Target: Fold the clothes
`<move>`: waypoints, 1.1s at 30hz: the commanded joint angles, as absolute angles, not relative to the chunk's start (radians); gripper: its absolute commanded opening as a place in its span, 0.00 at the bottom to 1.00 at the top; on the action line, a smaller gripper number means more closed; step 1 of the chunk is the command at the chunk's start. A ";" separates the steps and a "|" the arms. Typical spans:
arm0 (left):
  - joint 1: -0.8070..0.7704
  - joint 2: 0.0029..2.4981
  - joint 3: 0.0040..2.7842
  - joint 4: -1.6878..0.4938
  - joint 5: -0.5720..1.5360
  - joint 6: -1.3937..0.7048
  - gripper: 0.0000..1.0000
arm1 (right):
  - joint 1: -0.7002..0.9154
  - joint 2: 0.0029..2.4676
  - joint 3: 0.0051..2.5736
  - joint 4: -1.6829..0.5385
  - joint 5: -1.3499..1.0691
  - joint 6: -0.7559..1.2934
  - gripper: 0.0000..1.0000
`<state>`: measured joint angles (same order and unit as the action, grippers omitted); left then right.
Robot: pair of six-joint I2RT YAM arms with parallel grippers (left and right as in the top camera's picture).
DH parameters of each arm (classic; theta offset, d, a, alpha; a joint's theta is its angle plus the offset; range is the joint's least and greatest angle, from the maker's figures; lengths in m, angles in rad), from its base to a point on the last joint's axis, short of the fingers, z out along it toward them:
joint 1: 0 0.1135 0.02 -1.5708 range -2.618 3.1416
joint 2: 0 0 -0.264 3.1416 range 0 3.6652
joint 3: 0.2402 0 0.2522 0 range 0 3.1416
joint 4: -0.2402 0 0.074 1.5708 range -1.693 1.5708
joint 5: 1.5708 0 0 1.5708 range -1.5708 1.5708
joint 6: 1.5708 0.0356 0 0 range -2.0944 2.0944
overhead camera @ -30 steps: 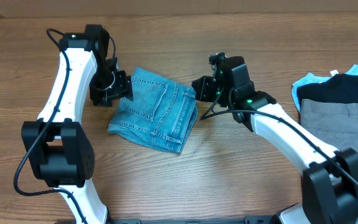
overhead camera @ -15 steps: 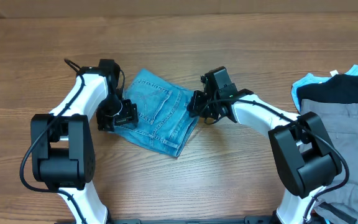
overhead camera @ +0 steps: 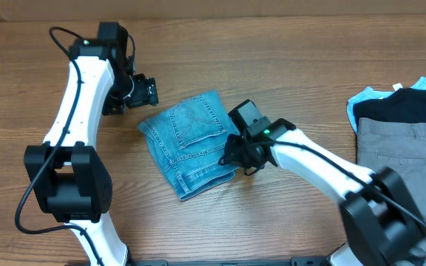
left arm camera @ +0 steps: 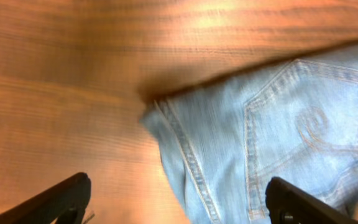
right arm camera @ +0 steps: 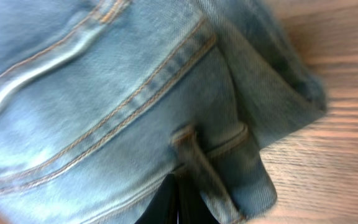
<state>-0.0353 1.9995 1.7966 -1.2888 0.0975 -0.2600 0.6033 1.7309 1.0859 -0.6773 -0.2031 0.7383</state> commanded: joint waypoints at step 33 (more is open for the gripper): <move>-0.043 2.003 0.879 -0.564 0.646 -0.368 0.88 | 0.594 1.916 1.048 -0.507 -0.343 0.659 0.04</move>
<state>-0.0246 1.8690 1.0557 -0.7155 0.5419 -0.3309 0.5812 1.8629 1.0645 -0.4911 -0.3180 0.6537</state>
